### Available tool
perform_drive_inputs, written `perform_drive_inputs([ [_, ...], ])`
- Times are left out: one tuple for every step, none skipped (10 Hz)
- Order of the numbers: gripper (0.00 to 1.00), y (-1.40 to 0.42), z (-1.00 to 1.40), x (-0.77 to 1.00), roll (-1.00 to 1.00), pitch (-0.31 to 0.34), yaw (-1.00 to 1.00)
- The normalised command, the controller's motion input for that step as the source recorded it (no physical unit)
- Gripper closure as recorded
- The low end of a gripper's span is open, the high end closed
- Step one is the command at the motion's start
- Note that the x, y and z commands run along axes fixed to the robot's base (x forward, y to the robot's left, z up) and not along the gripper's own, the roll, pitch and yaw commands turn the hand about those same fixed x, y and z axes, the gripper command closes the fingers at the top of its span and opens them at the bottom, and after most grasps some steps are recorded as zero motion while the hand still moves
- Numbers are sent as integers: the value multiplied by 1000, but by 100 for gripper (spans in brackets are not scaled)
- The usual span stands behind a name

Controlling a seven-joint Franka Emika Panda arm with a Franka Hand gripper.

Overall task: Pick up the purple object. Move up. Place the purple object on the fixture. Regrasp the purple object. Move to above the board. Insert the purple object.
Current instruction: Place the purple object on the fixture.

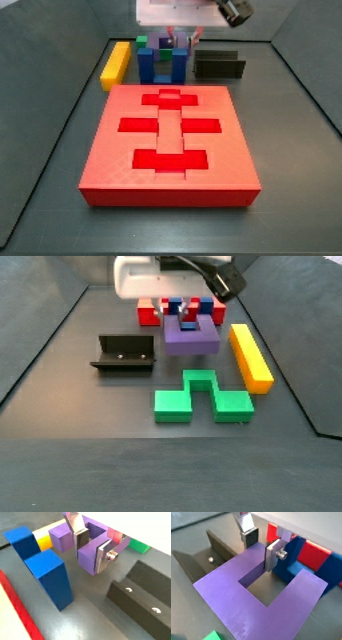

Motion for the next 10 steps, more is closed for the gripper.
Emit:
perform_drive_inputs([
  [100,0,954,360,-606,103,0],
  [100,0,831,400,-703,37,0],
  [100,9,551,469,-726,0,-14],
  [100,0,423,646,-583,20,-29],
  [100,34,366,660,-609,0,-71],
  [100,29,369,706,-597,0,-114],
  [100,0,289,694,-480,0,-120],
  [100,0,266,729,-414,0,-123],
  [100,0,323,763,-454,0,-111],
  [100,0,277,757,-431,0,-100],
])
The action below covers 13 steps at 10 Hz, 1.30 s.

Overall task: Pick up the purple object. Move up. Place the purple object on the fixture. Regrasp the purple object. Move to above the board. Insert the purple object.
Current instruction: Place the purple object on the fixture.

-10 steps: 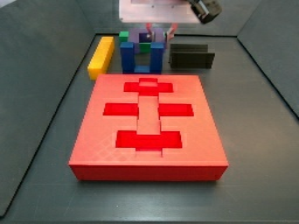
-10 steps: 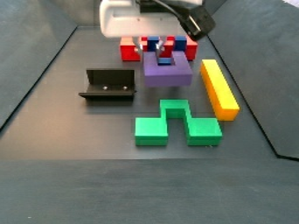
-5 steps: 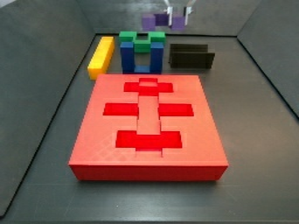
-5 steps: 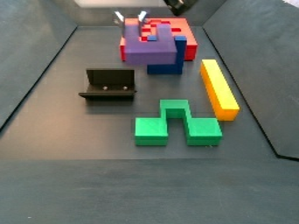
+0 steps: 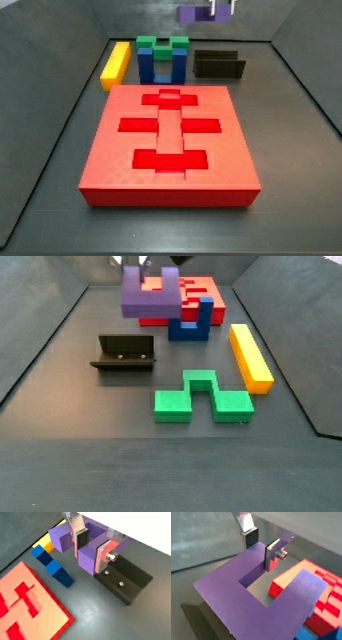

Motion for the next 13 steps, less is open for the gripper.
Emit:
perform_drive_inputs([
  [100,0,169,700,-531,0,-100],
  [100,43,123,657,-720,0,-114],
  [100,129,126,717,-791,0,-177],
  [100,57,69,803,-646,11,-300],
  [100,46,43,846,-594,34,-294],
  [100,0,0,786,-420,54,-266],
  [100,0,0,854,-303,166,-160],
  [100,0,0,803,-180,200,-91],
  [100,0,0,686,-171,151,-126],
  [100,26,0,606,-214,94,-154],
  [100,0,-231,466,-183,0,-174],
  [100,57,-437,323,-214,0,-31],
  [100,91,-554,260,-126,23,0],
])
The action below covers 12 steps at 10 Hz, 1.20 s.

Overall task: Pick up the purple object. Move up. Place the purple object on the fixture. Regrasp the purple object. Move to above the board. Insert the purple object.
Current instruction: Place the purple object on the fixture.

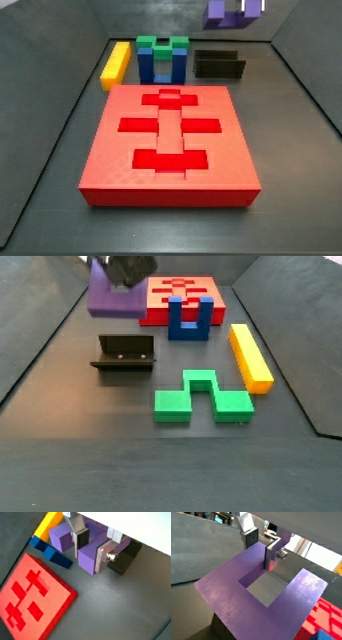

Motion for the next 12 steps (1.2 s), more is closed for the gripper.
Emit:
perform_drive_inputs([
  [100,83,-520,191,-100,0,0],
  [100,117,-334,157,0,46,0],
  [100,211,-137,206,-229,111,0],
  [100,354,0,109,-626,34,0],
  [100,286,0,126,-694,0,0],
  [100,131,-103,83,-551,0,0],
  [100,0,-331,-66,-140,-31,0],
  [100,-86,-223,0,26,0,0],
  [100,-123,-251,0,466,0,-9],
  [100,-63,-269,-34,489,0,-43],
  [100,-11,-271,-37,306,0,-54],
  [100,0,-260,0,57,0,-37],
])
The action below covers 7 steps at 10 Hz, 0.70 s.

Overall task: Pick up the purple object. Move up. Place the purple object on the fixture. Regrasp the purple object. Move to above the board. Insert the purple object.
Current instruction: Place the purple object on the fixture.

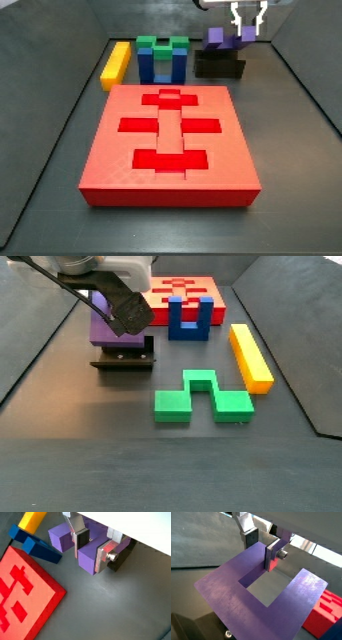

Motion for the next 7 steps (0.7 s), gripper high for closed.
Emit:
perform_drive_inputs([
  [100,0,-246,0,9,0,-20],
  [100,0,-231,0,0,0,0],
  [100,-54,-254,63,0,0,0],
  [100,-26,-229,60,0,0,0],
  [100,0,-283,111,0,0,-49],
  [100,0,-291,123,0,11,-97],
  [100,177,-186,109,0,143,-131],
])
